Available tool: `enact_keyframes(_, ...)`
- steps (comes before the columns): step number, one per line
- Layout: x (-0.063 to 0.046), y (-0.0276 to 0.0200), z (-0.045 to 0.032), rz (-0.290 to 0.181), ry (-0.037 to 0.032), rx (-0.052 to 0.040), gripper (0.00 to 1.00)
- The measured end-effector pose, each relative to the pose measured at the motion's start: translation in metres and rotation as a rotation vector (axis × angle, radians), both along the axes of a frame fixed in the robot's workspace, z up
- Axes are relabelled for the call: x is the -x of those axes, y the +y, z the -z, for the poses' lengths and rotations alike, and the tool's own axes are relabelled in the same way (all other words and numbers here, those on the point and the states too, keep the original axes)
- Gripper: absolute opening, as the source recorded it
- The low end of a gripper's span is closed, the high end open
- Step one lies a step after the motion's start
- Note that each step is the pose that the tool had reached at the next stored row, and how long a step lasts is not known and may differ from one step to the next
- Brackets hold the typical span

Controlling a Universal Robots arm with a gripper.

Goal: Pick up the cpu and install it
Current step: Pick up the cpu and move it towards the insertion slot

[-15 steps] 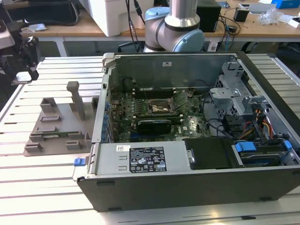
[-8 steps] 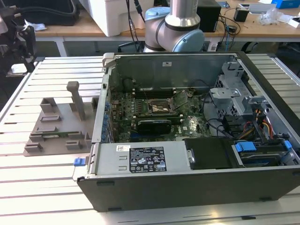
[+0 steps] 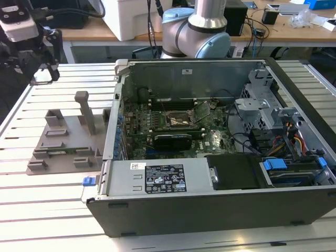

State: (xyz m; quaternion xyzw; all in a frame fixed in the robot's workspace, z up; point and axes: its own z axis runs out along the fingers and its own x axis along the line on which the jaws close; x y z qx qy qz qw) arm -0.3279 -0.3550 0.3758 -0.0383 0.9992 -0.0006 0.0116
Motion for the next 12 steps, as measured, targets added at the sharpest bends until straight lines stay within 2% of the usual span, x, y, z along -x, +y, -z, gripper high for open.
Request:
enact_keyframes(2,-0.017,0.0,0.0007,0.0,0.0003,0.0001,0.55)
enact_keyframes(6,-0.036,-0.0001,0.0017,0.0,0.0007,0.0,0.55)
enact_keyframes(7,-0.045,0.0,0.002,0.0,0.0009,0.0001,0.55)
enact_keyframes(12,-0.075,0.0,0.0026,0.0,0.0011,0.0001,0.55)
